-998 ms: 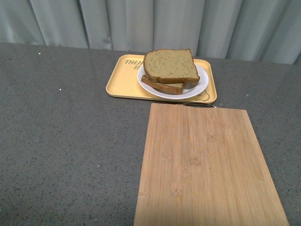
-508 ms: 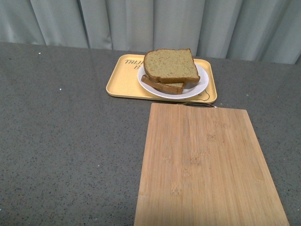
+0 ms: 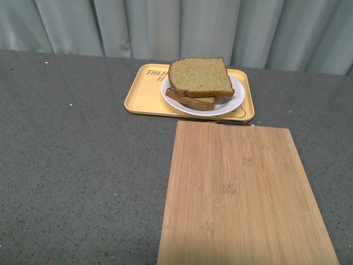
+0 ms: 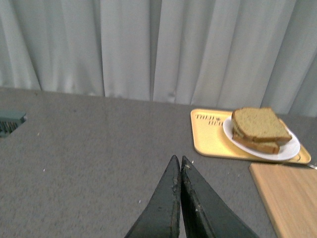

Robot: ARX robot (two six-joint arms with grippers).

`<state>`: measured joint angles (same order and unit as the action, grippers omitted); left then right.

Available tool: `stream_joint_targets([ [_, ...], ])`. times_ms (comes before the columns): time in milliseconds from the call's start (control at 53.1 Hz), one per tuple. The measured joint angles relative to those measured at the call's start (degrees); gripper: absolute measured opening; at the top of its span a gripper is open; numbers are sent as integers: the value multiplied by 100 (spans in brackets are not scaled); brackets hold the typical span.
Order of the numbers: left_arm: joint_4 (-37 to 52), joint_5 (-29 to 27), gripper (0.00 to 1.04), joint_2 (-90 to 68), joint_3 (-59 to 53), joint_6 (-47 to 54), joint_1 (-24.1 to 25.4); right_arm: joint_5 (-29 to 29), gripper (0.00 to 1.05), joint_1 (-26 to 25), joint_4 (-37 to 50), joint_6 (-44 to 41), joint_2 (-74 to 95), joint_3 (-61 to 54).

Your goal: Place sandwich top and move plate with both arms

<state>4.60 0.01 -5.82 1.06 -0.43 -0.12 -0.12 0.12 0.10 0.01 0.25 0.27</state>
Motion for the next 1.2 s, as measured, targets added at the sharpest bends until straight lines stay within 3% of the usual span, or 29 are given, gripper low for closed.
stream_joint_targets([
  [75,-409,-2,4,444,0,0,0,0,95,0,0,0,0,0],
  [282,-446,-2,7,549,0,-2,0,0,95,0,0,-2,0,0],
  [584,-446,0,66,553,0,-2,0,0,95,0,0,0,0,0],
  [809,-446,0,100,553,0,2,0,0,95,0,0,0,0,0],
  [1205,-446,0,98,553,0,2,0,0,95,0,0,0,0,0],
])
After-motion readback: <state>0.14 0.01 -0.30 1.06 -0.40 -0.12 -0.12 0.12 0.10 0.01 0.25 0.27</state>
